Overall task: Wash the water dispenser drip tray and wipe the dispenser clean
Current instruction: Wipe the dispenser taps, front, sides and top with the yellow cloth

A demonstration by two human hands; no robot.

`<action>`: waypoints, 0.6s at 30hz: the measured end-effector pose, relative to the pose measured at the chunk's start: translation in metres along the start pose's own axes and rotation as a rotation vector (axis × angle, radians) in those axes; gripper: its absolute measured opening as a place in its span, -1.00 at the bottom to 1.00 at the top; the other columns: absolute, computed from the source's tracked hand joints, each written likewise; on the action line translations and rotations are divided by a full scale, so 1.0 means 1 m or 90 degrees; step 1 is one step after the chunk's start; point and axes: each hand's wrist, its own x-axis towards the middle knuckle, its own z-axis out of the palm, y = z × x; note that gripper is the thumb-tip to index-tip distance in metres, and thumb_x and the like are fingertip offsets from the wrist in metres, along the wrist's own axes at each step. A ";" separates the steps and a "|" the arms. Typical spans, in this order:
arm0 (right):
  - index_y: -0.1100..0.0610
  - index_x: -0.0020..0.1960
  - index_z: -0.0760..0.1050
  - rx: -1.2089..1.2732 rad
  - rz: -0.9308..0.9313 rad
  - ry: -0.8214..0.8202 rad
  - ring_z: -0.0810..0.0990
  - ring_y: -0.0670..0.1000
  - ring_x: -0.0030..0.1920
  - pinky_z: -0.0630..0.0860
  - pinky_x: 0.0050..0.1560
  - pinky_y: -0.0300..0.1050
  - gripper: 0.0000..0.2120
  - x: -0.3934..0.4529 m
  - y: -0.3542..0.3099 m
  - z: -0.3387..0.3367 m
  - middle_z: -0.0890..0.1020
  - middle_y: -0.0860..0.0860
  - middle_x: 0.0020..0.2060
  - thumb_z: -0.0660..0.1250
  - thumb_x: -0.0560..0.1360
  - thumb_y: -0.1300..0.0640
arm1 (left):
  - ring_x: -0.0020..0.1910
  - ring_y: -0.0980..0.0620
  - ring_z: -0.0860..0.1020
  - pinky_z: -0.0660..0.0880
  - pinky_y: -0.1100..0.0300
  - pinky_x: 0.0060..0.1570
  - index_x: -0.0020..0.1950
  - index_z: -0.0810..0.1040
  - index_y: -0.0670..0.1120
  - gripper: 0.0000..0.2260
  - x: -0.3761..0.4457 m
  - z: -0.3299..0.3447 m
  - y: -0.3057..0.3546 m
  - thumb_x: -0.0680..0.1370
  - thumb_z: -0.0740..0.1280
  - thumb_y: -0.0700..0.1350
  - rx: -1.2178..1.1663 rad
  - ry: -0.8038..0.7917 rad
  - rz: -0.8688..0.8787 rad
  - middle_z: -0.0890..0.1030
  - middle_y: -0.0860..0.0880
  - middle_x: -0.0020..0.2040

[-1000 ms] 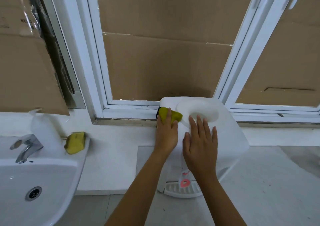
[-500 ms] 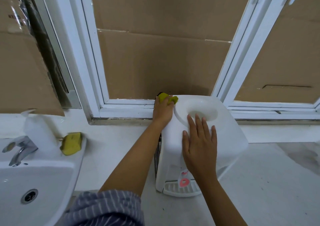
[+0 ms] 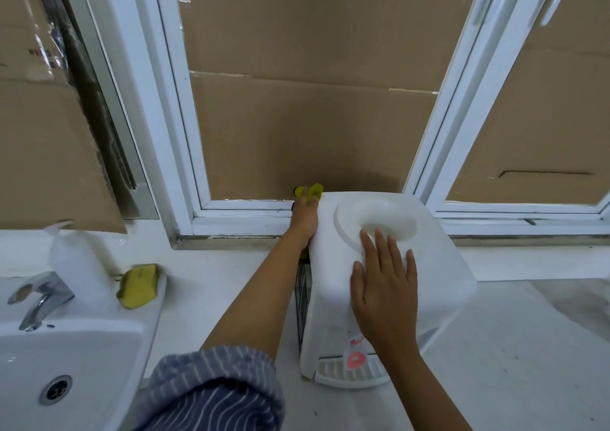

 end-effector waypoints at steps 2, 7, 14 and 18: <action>0.08 0.49 0.32 0.002 0.002 0.002 0.33 0.11 0.48 0.11 0.53 0.16 -0.52 0.000 0.000 0.000 0.41 0.09 0.45 0.06 0.61 -0.03 | 0.47 -0.07 0.28 0.22 -0.11 0.46 0.56 0.08 0.17 -0.33 -0.017 0.000 -0.005 0.50 0.04 0.39 -0.030 0.007 -0.026 0.21 0.00 0.55; 0.09 0.48 0.35 0.009 0.001 0.018 0.35 0.13 0.47 0.16 0.51 0.19 -0.50 0.000 -0.002 -0.001 0.42 0.10 0.44 -0.01 0.61 -0.06 | 0.54 0.02 0.11 0.12 0.05 0.50 0.54 0.18 0.10 -0.57 -0.059 0.014 -0.014 0.66 0.06 0.09 0.071 0.046 0.142 0.05 0.04 0.59; 0.09 0.47 0.36 0.005 -0.001 0.021 0.36 0.14 0.46 0.17 0.50 0.20 -0.50 0.001 -0.002 0.001 0.42 0.10 0.43 0.01 0.62 -0.07 | 0.55 -0.05 0.09 0.18 -0.02 0.48 0.51 0.27 0.02 -0.62 -0.035 0.014 -0.006 0.68 0.04 -0.01 0.257 0.060 0.185 0.04 -0.06 0.59; 0.08 0.48 0.34 0.006 -0.001 0.017 0.35 0.12 0.47 0.13 0.52 0.16 -0.52 0.000 -0.001 0.000 0.42 0.09 0.44 0.04 0.62 -0.05 | 0.54 -0.04 0.12 0.14 0.06 0.46 0.43 0.39 0.04 -0.65 0.000 0.007 0.002 0.65 0.11 -0.01 0.233 0.014 0.173 0.12 -0.06 0.57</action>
